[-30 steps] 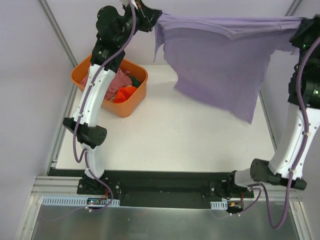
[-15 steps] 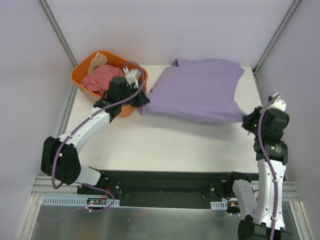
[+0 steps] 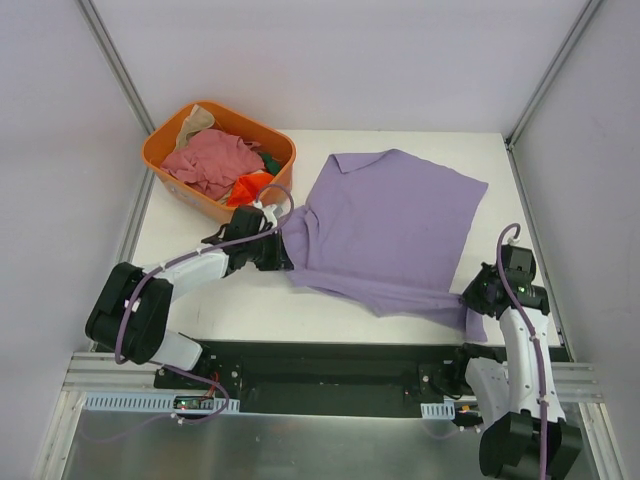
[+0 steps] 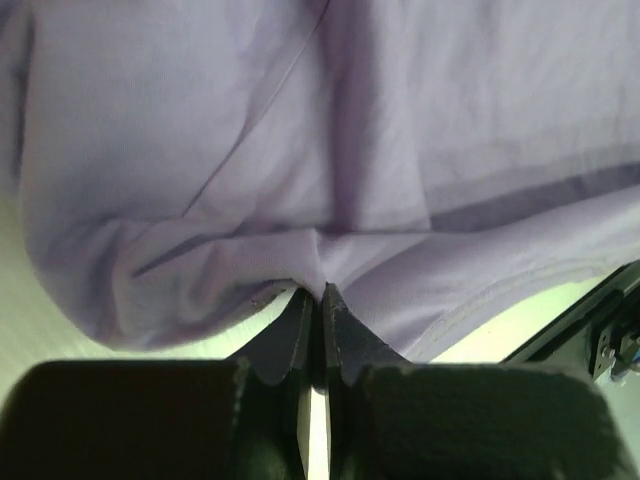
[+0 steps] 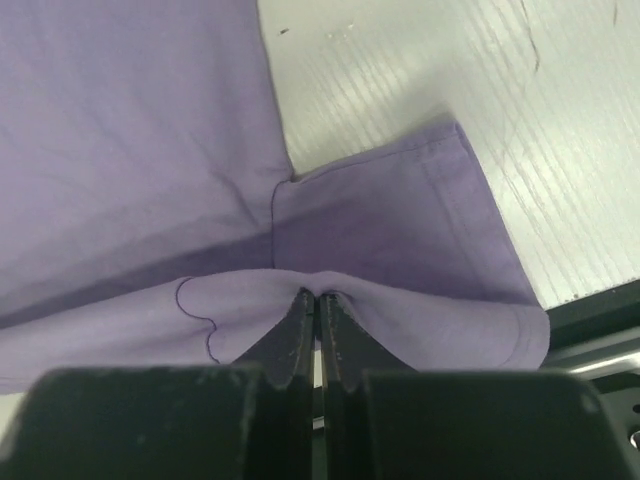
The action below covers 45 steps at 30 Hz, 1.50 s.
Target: Fold and stack the t-shirts
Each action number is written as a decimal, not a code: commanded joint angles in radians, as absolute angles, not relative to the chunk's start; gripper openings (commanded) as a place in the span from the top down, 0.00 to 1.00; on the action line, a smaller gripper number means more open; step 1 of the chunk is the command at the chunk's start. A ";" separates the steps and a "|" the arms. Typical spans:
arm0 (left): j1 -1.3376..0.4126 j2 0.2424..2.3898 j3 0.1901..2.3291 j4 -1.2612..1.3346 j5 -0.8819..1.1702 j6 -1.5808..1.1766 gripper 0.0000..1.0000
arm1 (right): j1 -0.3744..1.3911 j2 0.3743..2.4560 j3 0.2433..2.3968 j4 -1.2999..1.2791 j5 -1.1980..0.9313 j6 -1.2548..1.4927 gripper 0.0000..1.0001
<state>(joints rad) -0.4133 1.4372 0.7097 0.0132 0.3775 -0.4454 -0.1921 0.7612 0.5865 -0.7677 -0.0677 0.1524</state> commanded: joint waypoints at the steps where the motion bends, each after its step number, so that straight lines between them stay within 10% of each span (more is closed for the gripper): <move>1: -0.436 1.391 0.634 0.028 0.373 -0.517 1.00 | -0.202 0.746 0.614 -0.834 -0.006 0.210 0.98; 6: -0.492 1.313 0.577 -0.036 0.313 -0.572 0.87 | -0.202 0.706 0.635 -0.862 0.089 0.215 0.87; 11: -0.566 1.175 0.555 -0.225 0.229 -0.592 0.63 | -0.202 0.698 0.683 -0.879 0.083 0.163 0.41; 14: -0.580 1.071 0.534 -0.276 0.212 -0.620 0.01 | -0.201 0.687 0.698 -0.842 0.025 0.126 0.04; 23: -0.580 1.004 0.710 -0.264 0.023 -0.611 0.01 | -0.149 0.710 0.713 -0.634 -0.336 0.069 0.04; 45: -0.321 1.353 0.903 -0.085 -0.112 -0.410 0.01 | -0.003 0.891 0.689 -0.517 -0.259 0.058 0.04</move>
